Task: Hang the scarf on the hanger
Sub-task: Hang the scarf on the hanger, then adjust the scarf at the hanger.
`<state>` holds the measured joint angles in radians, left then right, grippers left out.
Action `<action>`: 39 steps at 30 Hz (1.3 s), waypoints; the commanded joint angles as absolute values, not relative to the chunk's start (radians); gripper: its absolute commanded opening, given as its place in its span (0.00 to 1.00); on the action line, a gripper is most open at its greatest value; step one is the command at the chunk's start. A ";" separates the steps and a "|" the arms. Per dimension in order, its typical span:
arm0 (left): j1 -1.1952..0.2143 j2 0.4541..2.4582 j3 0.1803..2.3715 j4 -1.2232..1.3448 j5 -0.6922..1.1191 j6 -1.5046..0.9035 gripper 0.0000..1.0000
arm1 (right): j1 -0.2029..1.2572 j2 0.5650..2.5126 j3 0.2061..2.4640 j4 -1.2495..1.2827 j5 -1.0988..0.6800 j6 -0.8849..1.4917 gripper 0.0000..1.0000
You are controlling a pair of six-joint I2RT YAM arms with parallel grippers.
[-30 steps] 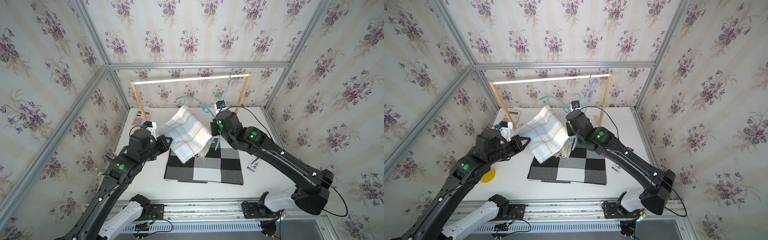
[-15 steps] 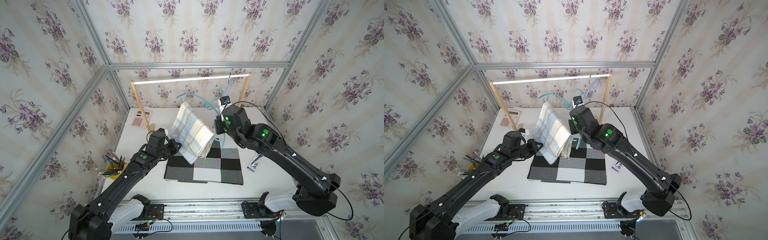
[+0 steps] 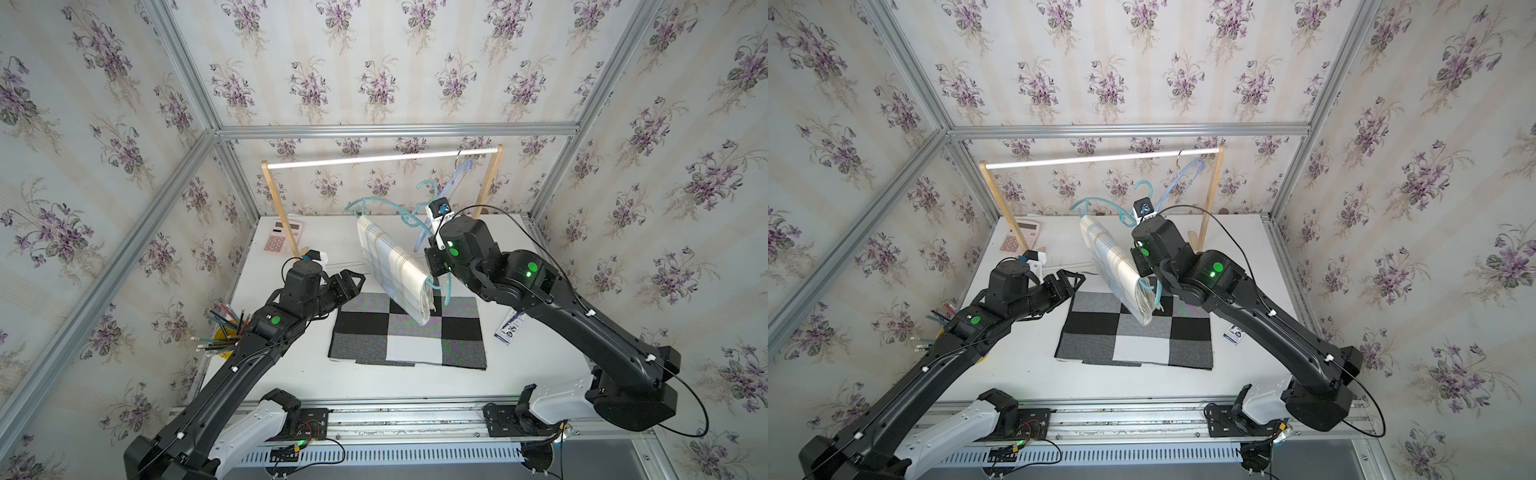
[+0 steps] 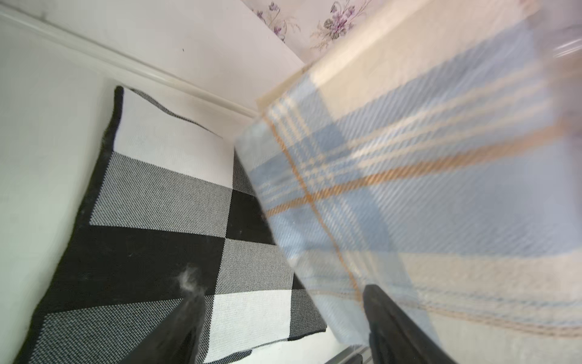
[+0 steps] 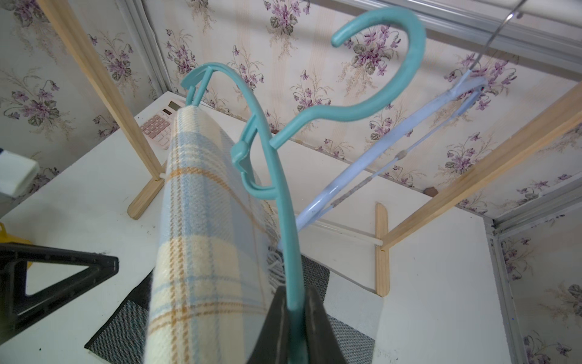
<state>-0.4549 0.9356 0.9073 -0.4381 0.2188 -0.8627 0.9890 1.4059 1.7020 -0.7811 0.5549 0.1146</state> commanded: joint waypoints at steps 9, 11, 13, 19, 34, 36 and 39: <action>-0.453 0.900 1.131 -0.567 0.186 -0.854 0.76 | 1.117 1.383 1.565 -0.503 0.834 -0.124 0.00; -0.454 0.907 1.139 -0.561 0.212 -0.863 0.75 | 1.118 1.386 1.567 -0.493 0.850 -0.121 0.00; -0.454 0.909 1.122 -0.557 0.240 -0.872 0.75 | 1.118 1.390 1.573 -0.489 0.858 -0.110 0.00; -0.454 0.853 0.913 -0.451 0.287 -0.934 0.77 | 1.116 1.387 1.574 -0.479 0.866 -0.063 0.00; -0.451 1.062 0.358 0.685 0.523 -1.095 0.84 | 1.035 1.383 1.690 -0.612 0.754 0.157 0.00; -0.451 1.103 0.334 0.821 0.545 -1.110 0.84 | 1.015 1.380 1.701 -0.624 0.723 0.180 0.00; -0.451 1.163 0.329 0.931 0.573 -1.118 0.84 | 0.996 1.374 1.706 -0.627 0.687 0.201 0.00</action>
